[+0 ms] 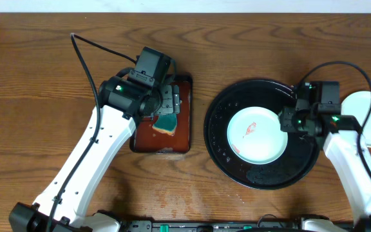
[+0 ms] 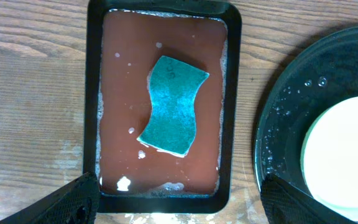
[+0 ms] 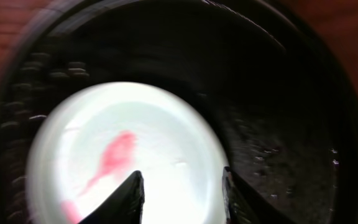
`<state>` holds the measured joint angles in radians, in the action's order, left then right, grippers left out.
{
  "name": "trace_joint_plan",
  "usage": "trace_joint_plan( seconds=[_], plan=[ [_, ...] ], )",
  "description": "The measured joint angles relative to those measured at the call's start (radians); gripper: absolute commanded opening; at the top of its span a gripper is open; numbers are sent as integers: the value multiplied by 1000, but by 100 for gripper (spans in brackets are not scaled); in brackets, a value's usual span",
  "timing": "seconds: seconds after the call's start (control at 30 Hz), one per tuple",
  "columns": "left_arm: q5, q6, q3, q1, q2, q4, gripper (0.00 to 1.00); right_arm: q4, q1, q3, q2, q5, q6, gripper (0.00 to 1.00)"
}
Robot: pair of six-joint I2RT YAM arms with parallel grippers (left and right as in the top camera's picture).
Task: Clean dirty plates on tray and stack at the side
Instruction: 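Move the right gripper back and grasp the rim of the white plate, then dip the sponge in the red tray with the left gripper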
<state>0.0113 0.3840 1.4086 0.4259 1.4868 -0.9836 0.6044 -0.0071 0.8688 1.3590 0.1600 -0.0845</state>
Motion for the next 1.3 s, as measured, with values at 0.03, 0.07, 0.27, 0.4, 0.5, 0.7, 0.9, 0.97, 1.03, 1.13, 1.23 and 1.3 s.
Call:
trace_joint_plan(
  seconds=[0.03, 0.07, 0.27, 0.4, 0.5, 0.7, 0.9, 0.97, 1.03, 1.13, 1.23, 1.3],
  plan=[
    [3, 0, 0, 0, 4, 0, 83, 12, 1, 3, -28, 29, 0, 41],
    [4, 0, 0, 0, 10, 0, 83, 30, 3, 4, -53, 55, 1, 42],
    [15, 0, -74, -3, 137, 75, 77, 160, 4, 5, -101, 133, 2, 40],
    [9, -18, -113, -16, 296, 159, 62, 211, 4, 5, -100, 139, 0, 40],
    [-23, -43, -118, -27, 406, 235, 42, 219, 4, 5, -100, 132, -10, 40],
    [-69, -60, -117, -39, 477, 291, 8, 222, 4, 5, -100, 127, -14, 38],
    [-77, -67, -104, -40, 480, 260, 8, 222, 4, 5, -100, 124, -19, 34],
    [-76, -68, -93, -40, 478, 222, 29, 226, 4, 5, -100, 105, -34, 33],
    [-76, -69, -90, -40, 468, 191, 39, 232, 3, 5, -100, 66, -59, 31],
    [-76, -70, -90, -43, 430, 180, 44, 233, -10, 5, -100, 18, -93, 31],
    [-76, -71, -86, -45, 386, 185, 45, 233, -53, 5, -100, -5, -112, 31],
    [-76, -71, -83, -45, 378, 202, 44, 238, -76, 5, -98, -10, -117, 31]
  ],
)
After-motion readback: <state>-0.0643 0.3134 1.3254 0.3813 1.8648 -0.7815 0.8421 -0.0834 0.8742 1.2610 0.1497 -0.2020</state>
